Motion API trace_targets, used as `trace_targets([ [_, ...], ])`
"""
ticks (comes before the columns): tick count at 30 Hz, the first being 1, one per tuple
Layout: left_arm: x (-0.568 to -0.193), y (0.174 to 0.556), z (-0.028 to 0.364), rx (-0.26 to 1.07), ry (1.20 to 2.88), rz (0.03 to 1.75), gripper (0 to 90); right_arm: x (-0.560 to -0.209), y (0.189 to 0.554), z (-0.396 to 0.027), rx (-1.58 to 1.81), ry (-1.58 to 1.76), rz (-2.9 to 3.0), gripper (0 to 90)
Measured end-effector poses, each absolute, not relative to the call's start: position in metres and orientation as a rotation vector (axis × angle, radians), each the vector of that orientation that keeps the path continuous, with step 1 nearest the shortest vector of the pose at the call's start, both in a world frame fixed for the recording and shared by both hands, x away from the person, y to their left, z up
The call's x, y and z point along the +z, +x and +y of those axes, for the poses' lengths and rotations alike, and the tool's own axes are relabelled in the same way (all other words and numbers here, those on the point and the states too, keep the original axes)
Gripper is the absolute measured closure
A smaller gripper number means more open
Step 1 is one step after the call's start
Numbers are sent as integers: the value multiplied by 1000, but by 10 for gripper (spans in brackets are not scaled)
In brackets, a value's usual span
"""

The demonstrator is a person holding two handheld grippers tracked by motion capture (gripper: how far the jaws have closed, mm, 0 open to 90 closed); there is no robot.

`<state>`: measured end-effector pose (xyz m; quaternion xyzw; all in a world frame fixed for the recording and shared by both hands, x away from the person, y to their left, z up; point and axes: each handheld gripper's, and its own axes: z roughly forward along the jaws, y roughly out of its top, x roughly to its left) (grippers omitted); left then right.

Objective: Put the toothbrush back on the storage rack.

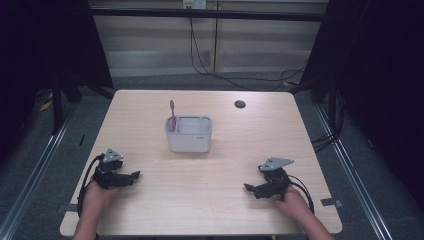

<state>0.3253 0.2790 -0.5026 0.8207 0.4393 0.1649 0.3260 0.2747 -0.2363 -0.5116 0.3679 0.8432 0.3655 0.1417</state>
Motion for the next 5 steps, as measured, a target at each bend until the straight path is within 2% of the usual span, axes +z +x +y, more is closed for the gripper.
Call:
trace_targets([
  [5,-503,325,279,437,2149,1149,192,-512,275,-236,1052,1065,2434,114],
])
